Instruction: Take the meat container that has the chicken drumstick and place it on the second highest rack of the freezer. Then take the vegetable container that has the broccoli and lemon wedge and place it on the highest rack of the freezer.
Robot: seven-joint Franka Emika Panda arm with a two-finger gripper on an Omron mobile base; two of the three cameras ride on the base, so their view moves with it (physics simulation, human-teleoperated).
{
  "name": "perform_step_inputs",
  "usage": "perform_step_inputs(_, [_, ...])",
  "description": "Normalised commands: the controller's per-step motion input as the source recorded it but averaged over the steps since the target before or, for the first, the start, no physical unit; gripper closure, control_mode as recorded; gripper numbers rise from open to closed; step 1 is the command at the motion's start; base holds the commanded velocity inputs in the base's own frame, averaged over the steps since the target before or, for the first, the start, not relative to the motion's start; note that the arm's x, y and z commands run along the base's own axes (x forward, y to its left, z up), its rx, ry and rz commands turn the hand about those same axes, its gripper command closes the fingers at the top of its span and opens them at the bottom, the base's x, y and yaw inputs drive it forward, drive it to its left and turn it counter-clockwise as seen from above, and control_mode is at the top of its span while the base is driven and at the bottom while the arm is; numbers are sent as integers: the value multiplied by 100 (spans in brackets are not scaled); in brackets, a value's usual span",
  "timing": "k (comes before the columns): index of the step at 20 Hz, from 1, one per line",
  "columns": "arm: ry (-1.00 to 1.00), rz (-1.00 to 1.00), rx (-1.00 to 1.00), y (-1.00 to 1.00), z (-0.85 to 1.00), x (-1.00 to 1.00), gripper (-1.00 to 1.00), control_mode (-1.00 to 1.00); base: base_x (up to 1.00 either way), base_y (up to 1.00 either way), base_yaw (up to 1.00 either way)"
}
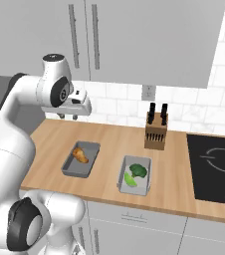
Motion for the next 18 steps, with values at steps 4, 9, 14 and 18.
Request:
perform_step_inputs(4, [1,0,0,0,-1,0,-100,-100,0,0,0])
perform_step_inputs(9, [0,-23,0,24,-33,-12,-100,-100,0,0,0])
perform_step_inputs(14, [0,-44,0,10,-51,0,-100,-100,0,0,0])
perform_step_inputs(18, [0,-49,0,-18,-48,0,-100,-100,0,0,0])
